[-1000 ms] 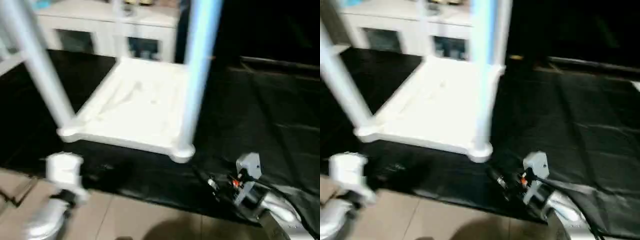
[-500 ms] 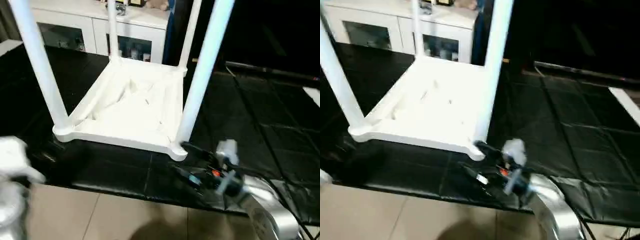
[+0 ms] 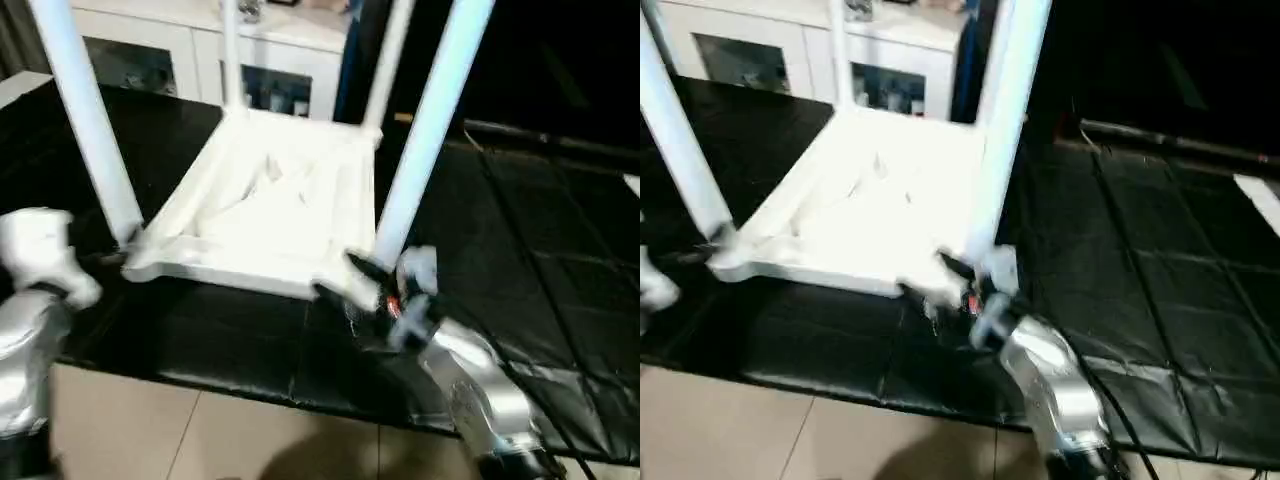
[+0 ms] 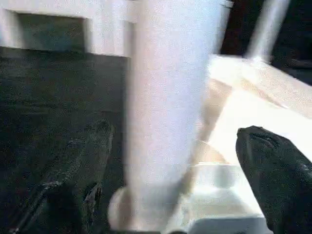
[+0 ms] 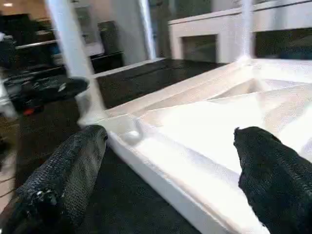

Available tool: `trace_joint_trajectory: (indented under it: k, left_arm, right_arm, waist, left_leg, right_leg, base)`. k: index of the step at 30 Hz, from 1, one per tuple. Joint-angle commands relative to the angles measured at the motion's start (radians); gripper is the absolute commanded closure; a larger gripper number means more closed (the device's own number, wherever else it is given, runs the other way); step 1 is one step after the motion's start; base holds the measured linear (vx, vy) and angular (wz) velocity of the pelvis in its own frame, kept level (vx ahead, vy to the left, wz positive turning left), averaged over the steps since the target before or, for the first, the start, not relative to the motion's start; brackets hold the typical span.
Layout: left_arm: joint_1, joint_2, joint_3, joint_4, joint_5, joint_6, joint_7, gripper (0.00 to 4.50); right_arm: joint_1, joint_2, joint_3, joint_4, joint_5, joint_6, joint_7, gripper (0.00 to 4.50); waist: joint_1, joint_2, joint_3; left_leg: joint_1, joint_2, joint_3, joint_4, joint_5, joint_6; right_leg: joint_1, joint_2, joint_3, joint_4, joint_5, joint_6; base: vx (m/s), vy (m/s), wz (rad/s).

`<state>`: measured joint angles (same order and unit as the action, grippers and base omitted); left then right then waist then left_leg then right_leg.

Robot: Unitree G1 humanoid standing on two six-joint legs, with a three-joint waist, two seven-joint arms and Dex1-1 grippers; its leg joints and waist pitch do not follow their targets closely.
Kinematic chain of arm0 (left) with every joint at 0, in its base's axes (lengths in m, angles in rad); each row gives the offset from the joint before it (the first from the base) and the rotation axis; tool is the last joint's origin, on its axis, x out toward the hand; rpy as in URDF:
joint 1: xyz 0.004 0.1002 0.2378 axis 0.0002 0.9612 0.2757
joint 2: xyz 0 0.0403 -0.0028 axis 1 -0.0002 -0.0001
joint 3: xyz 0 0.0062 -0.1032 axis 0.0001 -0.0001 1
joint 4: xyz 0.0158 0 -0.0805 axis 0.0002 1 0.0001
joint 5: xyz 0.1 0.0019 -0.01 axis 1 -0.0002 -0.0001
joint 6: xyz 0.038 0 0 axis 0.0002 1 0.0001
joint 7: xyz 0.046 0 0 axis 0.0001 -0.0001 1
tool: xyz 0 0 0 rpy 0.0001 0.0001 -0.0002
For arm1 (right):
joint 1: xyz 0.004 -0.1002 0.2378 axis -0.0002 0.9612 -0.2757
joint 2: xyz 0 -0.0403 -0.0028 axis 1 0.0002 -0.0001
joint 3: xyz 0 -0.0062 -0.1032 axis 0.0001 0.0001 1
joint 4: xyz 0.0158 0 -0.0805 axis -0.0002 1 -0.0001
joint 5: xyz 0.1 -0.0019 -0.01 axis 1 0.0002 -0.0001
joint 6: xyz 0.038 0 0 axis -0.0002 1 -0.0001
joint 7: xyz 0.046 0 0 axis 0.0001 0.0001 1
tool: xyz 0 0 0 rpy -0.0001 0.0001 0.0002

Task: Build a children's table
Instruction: Flip table

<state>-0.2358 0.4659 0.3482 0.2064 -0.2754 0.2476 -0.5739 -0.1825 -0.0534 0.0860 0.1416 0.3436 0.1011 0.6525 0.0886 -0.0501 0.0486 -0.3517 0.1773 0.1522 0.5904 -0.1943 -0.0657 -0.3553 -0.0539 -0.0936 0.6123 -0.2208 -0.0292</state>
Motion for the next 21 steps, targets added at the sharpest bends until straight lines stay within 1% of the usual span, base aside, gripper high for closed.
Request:
trace_joint_trajectory:
  k: [1, 2, 4, 5, 6, 7, 8, 9, 10, 11, 12, 13, 14, 16, 17, 19, 20, 21]
  left_arm:
    - [0.010, 0.011, -0.046, 0.018, 0.003, 0.023, -0.053, 0.03]
    - [0.011, 0.007, -0.070, 0.031, 0.007, 0.021, -0.066, 0.03]
    - [0.005, -0.010, -0.078, 0.031, -0.008, 0.030, -0.070, 0.03]
    - [0.005, -0.010, -0.078, 0.031, -0.008, 0.030, -0.070, 0.03]
    - [-0.001, -0.031, -0.098, 0.016, -0.024, 0.044, -0.088, 0.03]
    - [-0.001, -0.031, -0.098, 0.016, -0.024, 0.044, -0.088, 0.03]
    - [-0.021, -0.050, -0.120, 0.035, -0.015, 0.034, -0.089, 0.03]
    - [-0.034, -0.060, -0.122, 0.054, -0.007, 0.026, -0.073, 0.03]
    - [-0.052, -0.074, -0.119, 0.081, 0.005, 0.012, -0.046, 0.03]
    - [-0.072, -0.088, -0.117, 0.107, 0.015, -0.002, -0.020, 0.03]
    - [-0.088, -0.101, -0.116, 0.129, 0.021, -0.015, -0.002, 0.03]
    - [-0.097, -0.110, -0.115, 0.143, 0.023, -0.027, 0.006, 0.03]
    - [-0.116, -0.121, -0.117, 0.177, 0.028, -0.050, 0.023, 0.03]
    - [-0.132, -0.127, -0.121, 0.211, 0.034, -0.069, 0.032, 0.03]
    - [-0.135, -0.128, -0.123, 0.217, 0.034, -0.073, 0.030, 0.03]
    - [-0.151, -0.140, -0.114, 0.234, 0.043, -0.073, 0.079, 0.03]
    - [-0.154, -0.143, -0.110, 0.236, 0.044, -0.072, 0.088, 0.31]
    - [-0.157, -0.145, -0.103, 0.240, 0.048, -0.072, 0.108, 0.39]
  right_arm:
    - [0.010, -0.024, -0.069, 0.002, -0.005, -0.021, -0.039, 0.00]
    - [0.022, -0.038, -0.097, -0.005, 0.001, -0.025, -0.045, 0.00]
    - [0.033, -0.053, -0.112, -0.012, 0.006, -0.028, -0.044, 0.00]
    - [0.033, -0.053, -0.112, -0.012, 0.006, -0.028, -0.044, 0.00]
    - [0.044, -0.067, -0.129, -0.014, 0.007, -0.040, -0.049, 0.00]
    - [0.044, -0.067, -0.129, -0.014, 0.007, -0.040, -0.049, 0.00]
    - [0.057, -0.089, -0.138, -0.012, 0.024, -0.043, -0.022, 0.00]
    - [0.061, -0.099, -0.136, -0.014, 0.020, -0.052, -0.013, 0.00]
    - [0.068, -0.105, -0.134, -0.020, 0.027, -0.048, 0.000, 0.00]
    - [0.072, -0.113, -0.124, -0.028, 0.023, -0.055, 0.017, 0.00]
    - [0.076, -0.121, -0.111, -0.036, 0.022, -0.055, 0.038, 0.00]
    - [0.079, -0.128, -0.097, -0.045, 0.025, -0.045, 0.060, 0.00]
    - [0.084, -0.142, -0.065, -0.069, 0.030, -0.017, 0.107, 0.00]
    - [0.080, -0.151, -0.029, -0.084, 0.010, -0.014, 0.129, 0.00]
    - [0.079, -0.152, -0.023, -0.086, 0.004, -0.015, 0.129, 0.00]
    - [0.062, -0.179, 0.045, -0.099, -0.022, 0.062, 0.157, 0.00]
    - [0.058, -0.184, 0.060, -0.099, -0.029, 0.072, 0.163, 0.00]
    - [0.046, -0.182, 0.075, -0.085, -0.048, 0.067, 0.160, 0.00]
  waist:
    - [-0.003, 0.042, -0.054]
    - [-0.004, 0.042, -0.054]
    - [-0.002, 0.043, -0.052]
    - [-0.002, 0.042, -0.050]
    - [-0.003, 0.041, -0.050]
    - [-0.003, 0.036, -0.049]
    - [-0.003, 0.034, -0.044]
    - [0.001, 0.032, -0.045]
    - [0.002, 0.031, -0.044]
    - [0.004, 0.028, -0.044]
    - [0.005, 0.028, -0.044]
    - [0.003, 0.023, -0.045]
    - [0.004, 0.024, -0.045]
    - [0.002, 0.021, -0.048]
    - [0.001, 0.022, -0.049]
    - [-0.001, 0.022, -0.049]
    - [-0.002, 0.023, -0.053]
    - [-0.003, 0.020, -0.053]
  left_leg:
    - [0.012, 0.067, -0.022, -0.089, -0.215, -0.038]
    - [0.012, 0.067, -0.021, -0.089, -0.214, -0.035]
    - [0.011, 0.068, -0.018, -0.088, -0.216, -0.025]
    - [0.010, 0.068, -0.018, -0.089, -0.231, -0.021]
    - [0.010, 0.068, -0.018, -0.089, -0.235, -0.020]
    - [0.010, 0.069, -0.017, -0.089, -0.240, -0.018]
    - [0.012, 0.070, -0.016, -0.091, -0.266, -0.017]
    - [0.018, 0.070, -0.013, -0.088, -0.278, -0.015]
    - [0.017, 0.068, -0.011, -0.087, -0.275, -0.010]
    - [0.013, 0.066, -0.010, -0.086, -0.257, 0.001]
    - [0.009, 0.067, -0.010, -0.085, -0.243, 0.008]
    - [0.007, 0.068, -0.011, -0.085, -0.234, 0.011]
    - [0.005, 0.068, -0.012, -0.084, -0.220, 0.018]
    - [0.003, 0.069, -0.013, -0.083, -0.191, 0.033]
    - [0.003, 0.070, -0.013, -0.082, -0.179, 0.035]
    - [0.003, 0.072, -0.014, -0.083, -0.170, 0.035]
    - [0.004, 0.073, -0.013, -0.080, -0.153, 0.041]
    - [0.002, 0.072, -0.012, -0.078, -0.149, 0.042]
  right_leg:
    - [0.026, -0.105, 0.074, -0.058, 0.004, -0.184]
    - [0.027, -0.105, 0.075, -0.057, 0.009, -0.186]
    - [0.030, -0.106, 0.074, -0.059, 0.005, -0.195]
    - [0.031, -0.108, 0.075, -0.062, -0.020, -0.199]
    - [0.032, -0.108, 0.075, -0.063, -0.034, -0.199]
    - [0.032, -0.110, 0.075, -0.066, -0.051, -0.199]
    - [0.028, -0.109, 0.076, -0.072, -0.106, -0.194]
    - [0.025, -0.111, 0.078, -0.078, -0.147, -0.188]
    - [0.024, -0.110, 0.078, -0.080, -0.158, -0.184]
    - [0.028, -0.111, 0.079, -0.083, -0.177, -0.176]
    - [0.030, -0.112, 0.077, -0.084, -0.189, -0.165]
    - [0.031, -0.111, 0.076, -0.084, -0.189, -0.160]
    - [0.032, -0.111, 0.075, -0.084, -0.192, -0.150]
    - [0.032, -0.111, 0.074, -0.081, -0.163, -0.146]
    - [0.031, -0.111, 0.073, -0.077, -0.143, -0.152]
    - [0.032, -0.109, 0.071, -0.073, -0.121, -0.162]
    - [0.032, -0.108, 0.071, -0.068, -0.069, -0.177]
    - [0.032, -0.108, 0.071, -0.066, -0.056, -0.183]
  base:
    - [0.000, 0.000, 0.00]
    - [0.000, 0.000, 0.00]
    - [0.000, 0.000, 0.00]
    - [0.000, 0.000, 0.00]
    - [0.000, 0.000, 0.00]
    - [0.000, 0.000, 0.00]
    - [0.000, 0.000, 0.00]
    - [0.000, 0.000, 0.00]
    - [0.000, 0.000, 0.00]
    - [0.000, 0.000, 0.00]
    - [0.000, 0.000, 0.00]
    - [0.000, 0.000, 0.00]
    - [0.000, 0.000, 0.00]
    - [0.000, 0.000, 0.00]
    - [0.000, 0.000, 0.00]
    - [0.000, 0.000, 0.00]
    - [0.000, 0.000, 0.00]
    - [0.000, 0.000, 0.00]
